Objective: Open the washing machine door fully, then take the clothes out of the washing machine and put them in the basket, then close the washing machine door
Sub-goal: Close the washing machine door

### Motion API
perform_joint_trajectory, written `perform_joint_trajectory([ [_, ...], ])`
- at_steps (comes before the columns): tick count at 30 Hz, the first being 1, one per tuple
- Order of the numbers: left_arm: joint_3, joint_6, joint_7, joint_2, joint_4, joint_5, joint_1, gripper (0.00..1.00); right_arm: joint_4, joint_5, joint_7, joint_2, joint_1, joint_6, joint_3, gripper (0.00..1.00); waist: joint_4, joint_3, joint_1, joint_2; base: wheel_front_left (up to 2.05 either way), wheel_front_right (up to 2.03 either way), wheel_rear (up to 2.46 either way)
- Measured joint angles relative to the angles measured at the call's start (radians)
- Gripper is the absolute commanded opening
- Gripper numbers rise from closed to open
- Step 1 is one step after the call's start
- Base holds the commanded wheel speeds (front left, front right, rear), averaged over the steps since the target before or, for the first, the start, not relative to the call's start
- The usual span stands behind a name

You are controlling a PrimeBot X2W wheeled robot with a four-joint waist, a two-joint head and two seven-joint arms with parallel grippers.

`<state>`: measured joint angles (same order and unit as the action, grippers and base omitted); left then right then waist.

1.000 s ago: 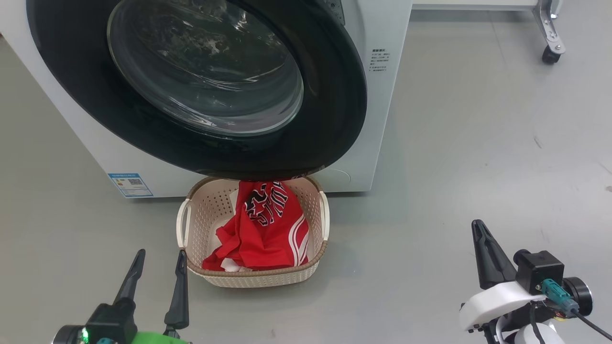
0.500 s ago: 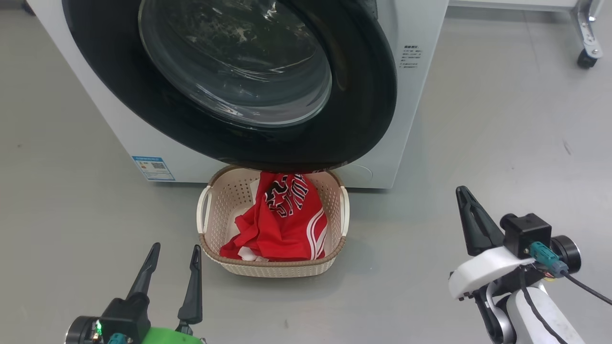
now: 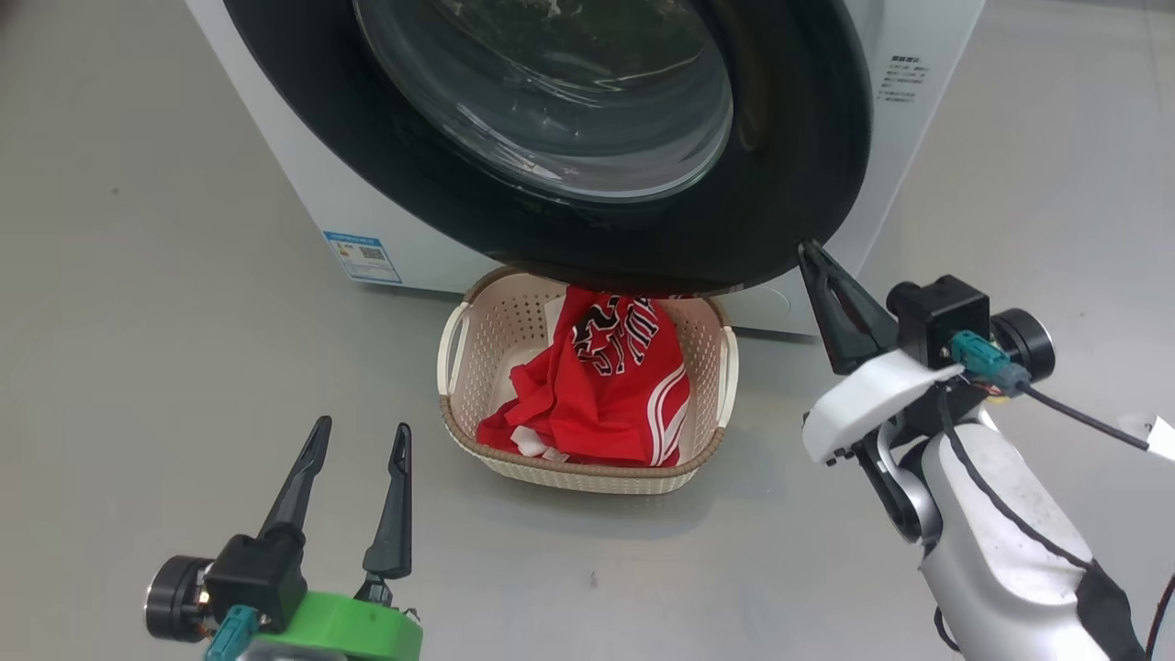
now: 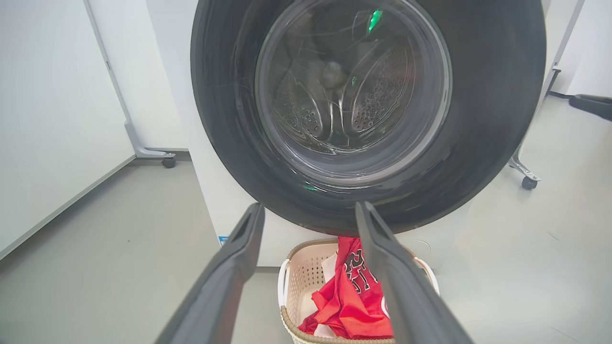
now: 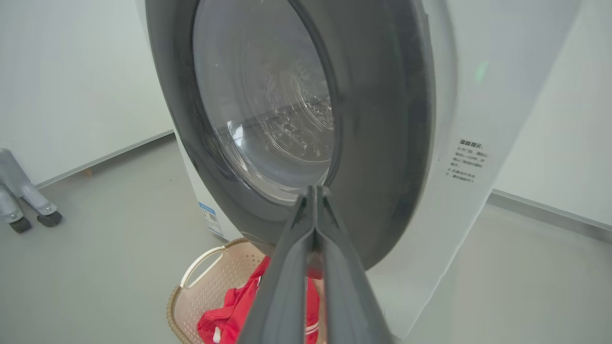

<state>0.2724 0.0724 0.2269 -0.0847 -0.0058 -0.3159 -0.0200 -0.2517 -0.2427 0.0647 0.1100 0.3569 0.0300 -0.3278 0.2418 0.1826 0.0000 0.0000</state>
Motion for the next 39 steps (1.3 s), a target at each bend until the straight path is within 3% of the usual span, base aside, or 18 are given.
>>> perform_joint_trajectory([
  [15, 0.017, -0.008, 0.012, 0.019, -0.001, 0.0, 0.078, 1.0, -0.144, 0.015, -0.025, 0.009, 0.243, 0.021, 0.018, 0.0, 0.075, 0.124, 0.0, 0.0, 0.0, 0.0, 0.0],
  [39, 0.037, -0.008, 0.022, 0.034, 0.038, 0.0, 0.139, 1.0, -0.31, 0.016, 0.048, 0.018, 0.408, 0.03, 0.055, 0.0, 0.081, 0.182, 0.0, 0.0, 0.0, 0.0, 0.0],
])
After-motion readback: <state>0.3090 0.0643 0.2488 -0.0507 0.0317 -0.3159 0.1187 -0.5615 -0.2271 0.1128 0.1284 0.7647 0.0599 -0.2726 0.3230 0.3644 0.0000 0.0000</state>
